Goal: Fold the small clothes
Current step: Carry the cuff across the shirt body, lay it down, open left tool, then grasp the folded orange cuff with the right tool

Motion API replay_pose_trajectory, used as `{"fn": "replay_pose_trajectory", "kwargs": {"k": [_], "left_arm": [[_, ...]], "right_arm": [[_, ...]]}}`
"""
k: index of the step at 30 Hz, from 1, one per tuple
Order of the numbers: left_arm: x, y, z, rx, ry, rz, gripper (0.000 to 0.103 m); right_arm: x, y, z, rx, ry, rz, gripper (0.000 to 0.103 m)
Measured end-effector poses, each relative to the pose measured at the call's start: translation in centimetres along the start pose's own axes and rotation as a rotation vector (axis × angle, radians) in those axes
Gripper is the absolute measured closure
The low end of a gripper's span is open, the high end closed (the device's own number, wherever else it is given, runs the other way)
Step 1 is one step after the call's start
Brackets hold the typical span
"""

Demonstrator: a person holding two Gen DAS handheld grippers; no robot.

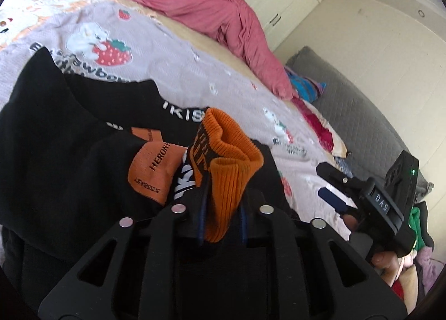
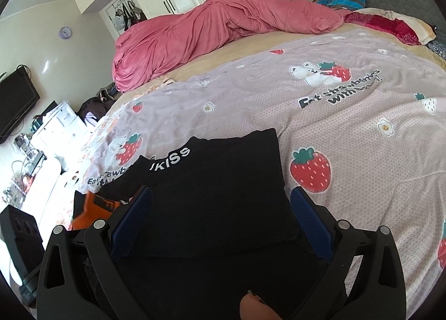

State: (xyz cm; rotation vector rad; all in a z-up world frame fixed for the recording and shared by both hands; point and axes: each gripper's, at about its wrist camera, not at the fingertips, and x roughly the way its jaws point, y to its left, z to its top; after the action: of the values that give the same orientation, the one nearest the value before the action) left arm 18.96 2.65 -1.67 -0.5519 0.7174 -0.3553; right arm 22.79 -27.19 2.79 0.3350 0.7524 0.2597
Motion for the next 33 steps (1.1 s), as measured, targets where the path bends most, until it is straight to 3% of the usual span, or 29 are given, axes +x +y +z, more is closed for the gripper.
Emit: {"fn": "replay_pose_trajectory", "kwargs": {"k": [1,3,8,13,17,23,24,25,27,29,31,33], "left_arm": [[0.1,0.0,0.0,0.000,0.014,-0.004,0.084],[0.2,-0.2,0.0,0.003,0.030,-0.012,0.068],[-1.1,-0.4,0.6,0.022,0.002,-0.017,0.049],[-2.7,0.8,1.6,0.023,-0.054,0.098,0.029],[-4.4,2.3,2.7,0.009,-0.114,0.197,0.012],[-7.0,4.6,3.8,-0.018,-0.179,0.336,0.009],[-7.3,5.0,3.9,-0.024,-0.180,0.342,0.009],[-7.7,5.4,4.0,-0.034,-0.183,0.347,0.009],[-8.4,6.1,4.1,-0.050,-0.195,0.360,0.009],[-9.0,6.6,4.2,-0.057,-0.203,0.371,0.009],[-9.5,7.1,4.4,-0.067,-0.212,0.381,0.009],[-9.8,7.5,4.6,-0.079,-0.216,0.386,0.009]], "right_arm": [[0.1,0.0,0.0,0.001,0.005,0.003,0.005],[0.2,-0.1,-0.1,0.009,0.014,0.006,0.005],[1.1,0.1,-0.8,-0.010,0.054,0.014,0.005],[2.8,2.2,-2.6,-0.116,0.114,0.036,0.005],[4.8,4.4,-4.5,-0.197,0.178,0.067,0.022],[6.9,5.9,-6.0,-0.194,0.229,0.108,0.024],[7.0,6.1,-6.1,-0.194,0.229,0.112,0.030],[7.2,6.3,-6.3,-0.198,0.233,0.120,0.048],[7.6,6.8,-6.6,-0.208,0.245,0.130,0.055],[7.7,7.3,-6.8,-0.220,0.242,0.149,0.078],[7.7,7.7,-6.6,-0.219,0.250,0.181,0.086],[7.1,8.4,-6.2,-0.230,0.229,0.200,0.088]]}}
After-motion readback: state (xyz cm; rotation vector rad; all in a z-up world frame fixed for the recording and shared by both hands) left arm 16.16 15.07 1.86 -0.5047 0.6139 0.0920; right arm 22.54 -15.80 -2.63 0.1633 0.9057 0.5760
